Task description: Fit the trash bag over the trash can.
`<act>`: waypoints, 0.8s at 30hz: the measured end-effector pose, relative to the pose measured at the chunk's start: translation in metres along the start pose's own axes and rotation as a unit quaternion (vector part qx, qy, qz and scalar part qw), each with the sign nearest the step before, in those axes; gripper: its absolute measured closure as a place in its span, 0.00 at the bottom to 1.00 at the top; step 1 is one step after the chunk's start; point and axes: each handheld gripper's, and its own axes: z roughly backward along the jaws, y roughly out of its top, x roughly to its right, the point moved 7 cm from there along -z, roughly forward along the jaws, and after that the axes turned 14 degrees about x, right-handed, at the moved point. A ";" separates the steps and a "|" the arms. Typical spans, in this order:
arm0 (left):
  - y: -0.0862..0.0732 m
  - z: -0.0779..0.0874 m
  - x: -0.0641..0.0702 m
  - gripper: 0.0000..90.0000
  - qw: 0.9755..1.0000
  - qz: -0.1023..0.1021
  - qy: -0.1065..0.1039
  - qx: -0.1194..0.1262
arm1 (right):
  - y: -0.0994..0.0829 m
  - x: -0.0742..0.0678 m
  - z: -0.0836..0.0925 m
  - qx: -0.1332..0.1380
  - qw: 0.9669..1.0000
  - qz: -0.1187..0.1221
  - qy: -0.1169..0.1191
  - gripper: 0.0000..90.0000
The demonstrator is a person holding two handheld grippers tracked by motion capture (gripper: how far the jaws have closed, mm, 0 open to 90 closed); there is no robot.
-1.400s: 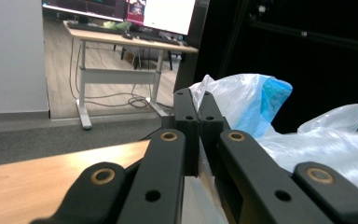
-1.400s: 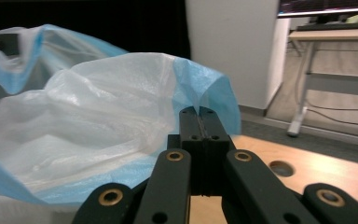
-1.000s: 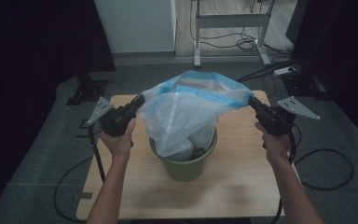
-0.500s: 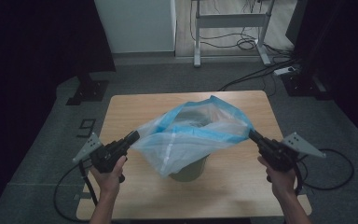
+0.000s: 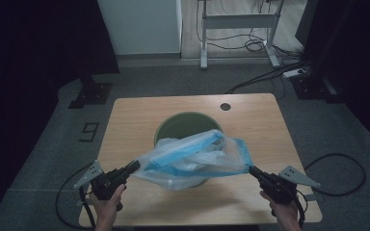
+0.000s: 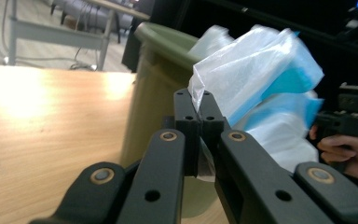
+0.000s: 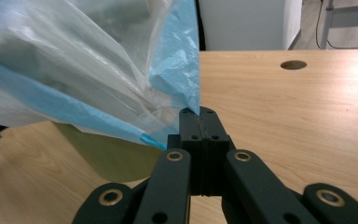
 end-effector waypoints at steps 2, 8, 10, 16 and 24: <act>-0.001 -0.007 -0.005 0.99 1.000 0.003 0.010 -0.004 | -0.001 0.003 -0.008 -0.006 1.000 0.003 -0.005 0.99; 0.020 -0.012 0.003 0.68 1.000 -0.006 0.011 0.022 | 0.015 0.008 -0.025 0.005 1.000 0.013 -0.015 0.99; 0.032 -0.010 0.013 0.58 0.999 -0.022 -0.002 0.023 | 0.022 0.007 -0.027 0.012 1.000 0.017 -0.013 0.99; 0.057 -0.021 0.044 0.37 0.997 -0.066 -0.035 -0.004 | 0.040 -0.003 -0.028 0.032 0.999 0.036 -0.008 0.99; 0.047 -0.068 0.051 0.41 0.989 -0.098 -0.052 -0.100 | 0.047 -0.009 -0.032 0.035 0.998 0.050 -0.002 0.99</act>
